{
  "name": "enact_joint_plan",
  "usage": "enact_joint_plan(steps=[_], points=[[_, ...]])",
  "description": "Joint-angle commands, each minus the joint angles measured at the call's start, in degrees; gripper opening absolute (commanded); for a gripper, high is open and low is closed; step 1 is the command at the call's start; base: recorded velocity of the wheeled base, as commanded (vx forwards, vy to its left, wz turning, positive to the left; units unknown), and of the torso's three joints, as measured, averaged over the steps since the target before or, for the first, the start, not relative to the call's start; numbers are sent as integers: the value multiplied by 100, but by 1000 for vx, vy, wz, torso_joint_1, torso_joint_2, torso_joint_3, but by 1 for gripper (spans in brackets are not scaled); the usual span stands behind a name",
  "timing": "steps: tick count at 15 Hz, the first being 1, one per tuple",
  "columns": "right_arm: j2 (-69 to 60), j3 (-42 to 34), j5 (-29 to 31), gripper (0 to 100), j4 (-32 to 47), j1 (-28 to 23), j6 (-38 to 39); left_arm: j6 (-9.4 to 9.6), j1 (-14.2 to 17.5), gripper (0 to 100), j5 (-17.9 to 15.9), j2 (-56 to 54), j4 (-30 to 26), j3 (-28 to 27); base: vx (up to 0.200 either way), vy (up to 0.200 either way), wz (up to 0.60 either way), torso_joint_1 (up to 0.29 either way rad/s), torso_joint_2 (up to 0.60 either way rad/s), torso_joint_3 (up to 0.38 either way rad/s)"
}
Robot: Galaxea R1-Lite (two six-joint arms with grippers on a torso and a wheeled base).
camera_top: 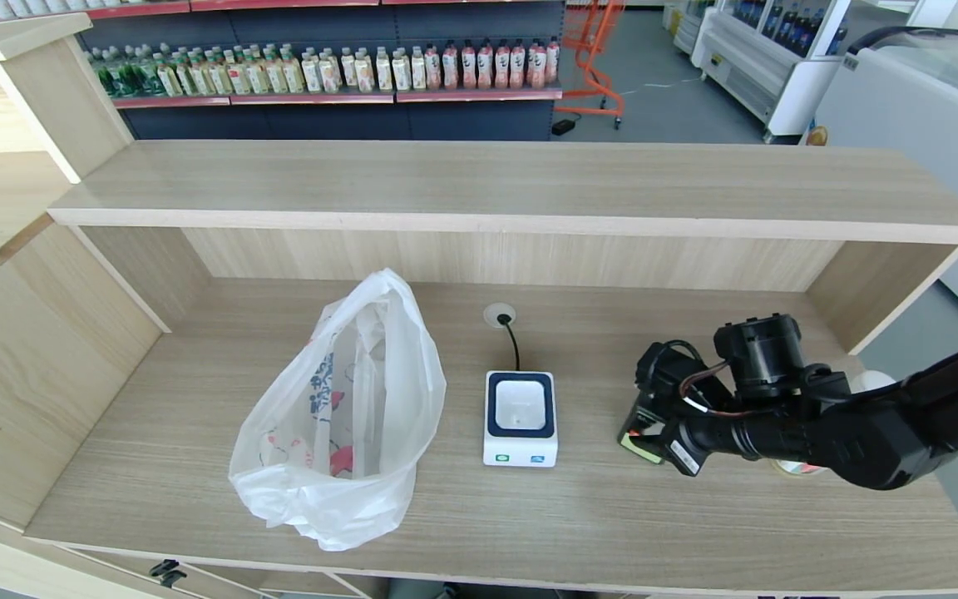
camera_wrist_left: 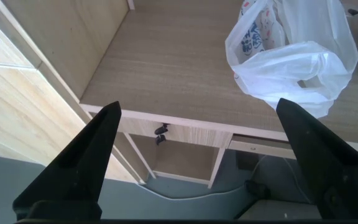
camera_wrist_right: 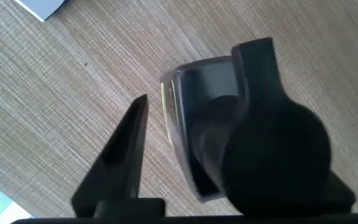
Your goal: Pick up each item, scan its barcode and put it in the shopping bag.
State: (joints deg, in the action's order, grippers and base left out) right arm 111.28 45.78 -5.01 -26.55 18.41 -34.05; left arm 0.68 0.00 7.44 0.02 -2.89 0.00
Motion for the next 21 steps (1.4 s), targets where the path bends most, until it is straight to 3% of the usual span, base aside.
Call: enact_joint_plan(steps=[1, 5, 8, 10, 12, 14, 15, 16, 17, 19, 21], points=[[-62, -16, 0, 0, -8, 5, 3, 2, 0, 100, 3, 6, -1, 0, 0, 0, 0, 0, 0, 0], [-836, -332, -9, 0, -166, -13, 39, 2, 0, 100, 3, 6, -1, 0, 0, 0, 0, 0, 0, 0], [-2576, -1159, -9, 0, -166, -303, -32, 2, 0, 100, 3, 6, -1, 0, 0, 0, 0, 0, 0, 0], [-3604, -1704, -18, 0, -166, -443, -647, 2, 0, 100, 3, 6, -1, 0, 0, 0, 0, 0, 0, 0], [-4281, -2090, -228, 0, -140, -848, -2537, 2, 0, 100, 3, 6, -1, 0, 0, 0, 0, 0, 0, 0], [-4307, -2143, -1846, 0, -113, -1173, -4743, 2, 0, 100, 3, 6, -1, 0, 0, 0, 0, 0, 0, 0], [-4246, -2134, -2338, 0, -122, -1208, -5498, 2, 0, 100, 3, 6, -1, 0, 0, 0, 0, 0, 0, 0], [-4114, -2090, -3138, 0, -149, -1182, -7010, 2, 0, 100, 3, 6, -1, 0, 0, 0, 0, 0, 0, 0], [-3877, -2081, -3885, 0, -140, -795, -9111, 2, 0, 100, 3, 6, -1, 0, 0, 0, 0, 0, 0, 0], [-3525, -2090, -3973, 0, -122, -162, -10684, 2, 0, 100, 3, 6, -1, 0, 0, 0, 0, 0, 0, 0], [-3130, -2152, -4008, 0, -149, 286, -11484, 2, 0, 100, 3, 6, -1, 0, 0, 0, 0, 0, 0, 0]])
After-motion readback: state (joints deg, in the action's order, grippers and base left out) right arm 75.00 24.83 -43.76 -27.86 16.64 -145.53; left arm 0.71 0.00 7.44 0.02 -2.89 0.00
